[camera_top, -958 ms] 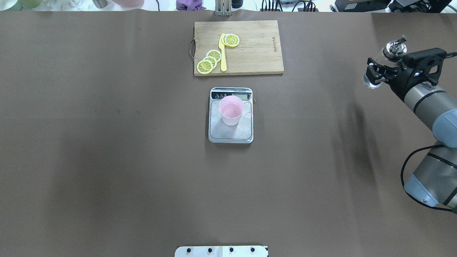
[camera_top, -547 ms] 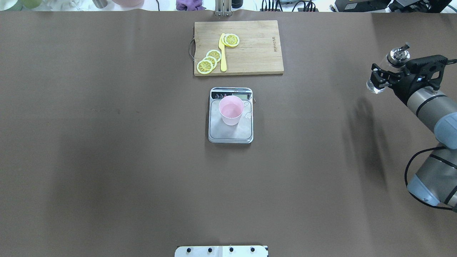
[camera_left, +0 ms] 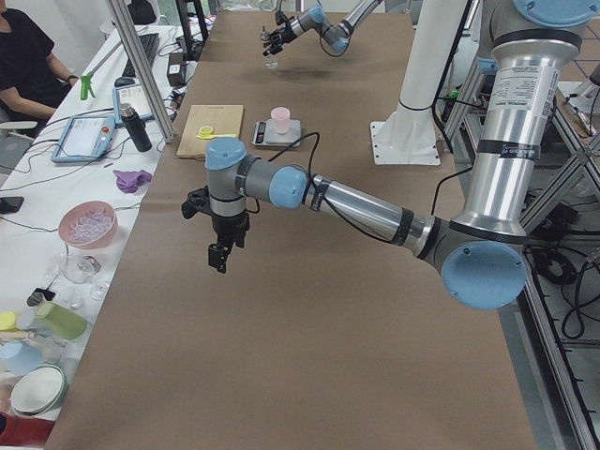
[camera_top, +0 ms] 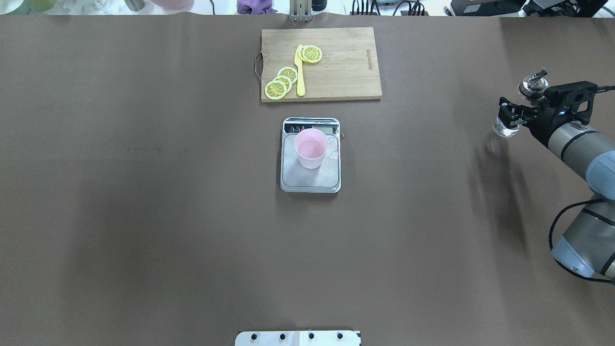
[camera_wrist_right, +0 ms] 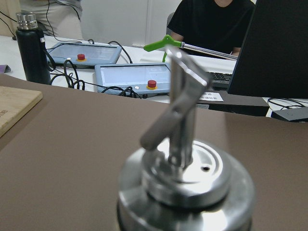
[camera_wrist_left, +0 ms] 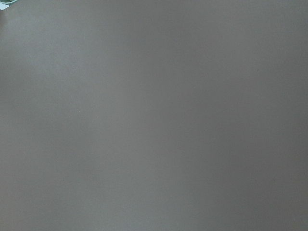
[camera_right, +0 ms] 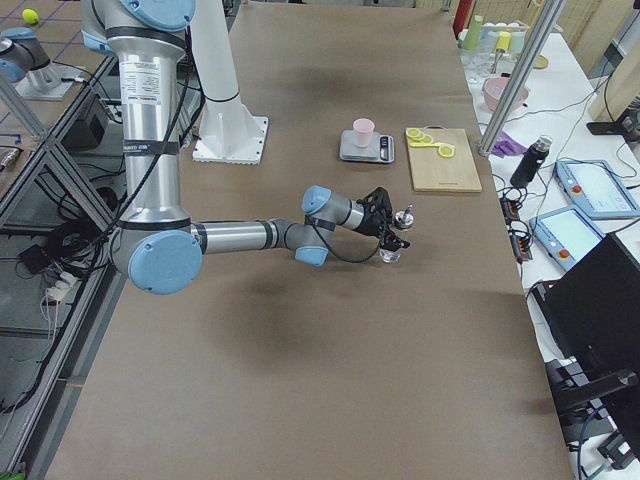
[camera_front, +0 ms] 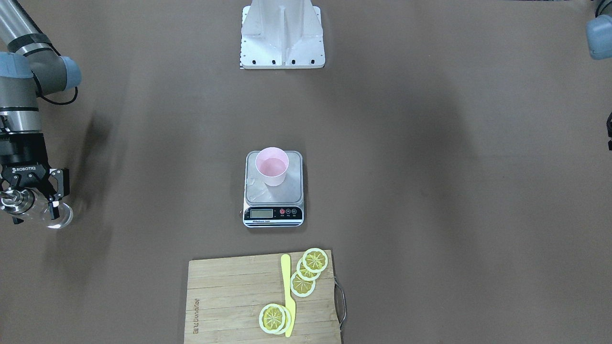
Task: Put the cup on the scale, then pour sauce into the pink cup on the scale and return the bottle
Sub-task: 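Lower the sauce bottle onto the table and open the right gripper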
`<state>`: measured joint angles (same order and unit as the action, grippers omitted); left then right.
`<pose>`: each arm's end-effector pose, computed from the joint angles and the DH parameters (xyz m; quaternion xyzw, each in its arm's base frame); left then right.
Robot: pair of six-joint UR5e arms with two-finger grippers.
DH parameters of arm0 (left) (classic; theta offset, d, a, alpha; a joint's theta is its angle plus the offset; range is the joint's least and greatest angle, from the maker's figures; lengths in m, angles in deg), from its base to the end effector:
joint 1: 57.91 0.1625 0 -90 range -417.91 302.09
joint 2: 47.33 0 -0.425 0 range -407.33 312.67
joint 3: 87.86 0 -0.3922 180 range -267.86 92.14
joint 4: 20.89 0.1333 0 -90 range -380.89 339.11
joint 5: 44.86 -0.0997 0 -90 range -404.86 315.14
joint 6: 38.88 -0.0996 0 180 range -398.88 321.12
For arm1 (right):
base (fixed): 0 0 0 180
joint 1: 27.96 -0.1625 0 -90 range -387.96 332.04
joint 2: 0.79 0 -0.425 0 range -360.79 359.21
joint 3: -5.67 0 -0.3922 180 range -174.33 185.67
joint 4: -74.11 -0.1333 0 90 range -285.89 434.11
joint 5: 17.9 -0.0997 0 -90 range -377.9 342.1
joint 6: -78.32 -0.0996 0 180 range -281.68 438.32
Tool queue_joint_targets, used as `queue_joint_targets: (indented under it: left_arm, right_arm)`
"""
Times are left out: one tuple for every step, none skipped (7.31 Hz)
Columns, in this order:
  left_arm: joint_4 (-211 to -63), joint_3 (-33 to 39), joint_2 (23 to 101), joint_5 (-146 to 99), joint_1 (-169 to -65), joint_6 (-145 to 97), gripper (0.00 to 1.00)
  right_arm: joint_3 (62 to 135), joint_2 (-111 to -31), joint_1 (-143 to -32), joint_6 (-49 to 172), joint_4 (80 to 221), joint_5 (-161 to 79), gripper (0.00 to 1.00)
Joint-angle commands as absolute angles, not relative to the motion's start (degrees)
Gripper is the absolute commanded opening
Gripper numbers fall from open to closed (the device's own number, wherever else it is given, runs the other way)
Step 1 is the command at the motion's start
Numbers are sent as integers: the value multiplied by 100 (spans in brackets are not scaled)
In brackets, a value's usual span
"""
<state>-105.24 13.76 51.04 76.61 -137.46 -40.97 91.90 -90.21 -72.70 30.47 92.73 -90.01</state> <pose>0.0195 -0.5537 0.5065 0.1002 0.2771 0.1379 0.9456 -0.2547 -0.4831 0.5520 0.4743 -0.3135 0.1056 0.8159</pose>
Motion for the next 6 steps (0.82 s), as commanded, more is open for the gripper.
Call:
queue_joint_targets:
  left_arm:
    - [-10518,1383,5102,7660,-13746,-4090,99]
    - [-10518,1383,5102,7660,-13746,-4081,99]
    - [-10518,1375,5102,7660,-13746,-4081,99]
    - [-10518,1366,5102,7660,-13746,-4081,99]
    - [-10518,1366,5102,7660,-13746,-4081,99]
    - [-10518,1366,5102,7660,-13737,-4081,99]
  right_arm:
    - [9136,-9035,-7269,3024,9301,-9085,13]
    - [9032,-9035,-7269,3024,9258,-9085,14]
    - [9005,-9035,-7261,3024,9257,-9085,14]
    - [8978,-9026,-7261,3024,9257,-9076,14]
    - [8978,-9026,-7261,3024,9257,-9085,14]
    - [8978,-9026,-7261,3024,9248,-9085,14]
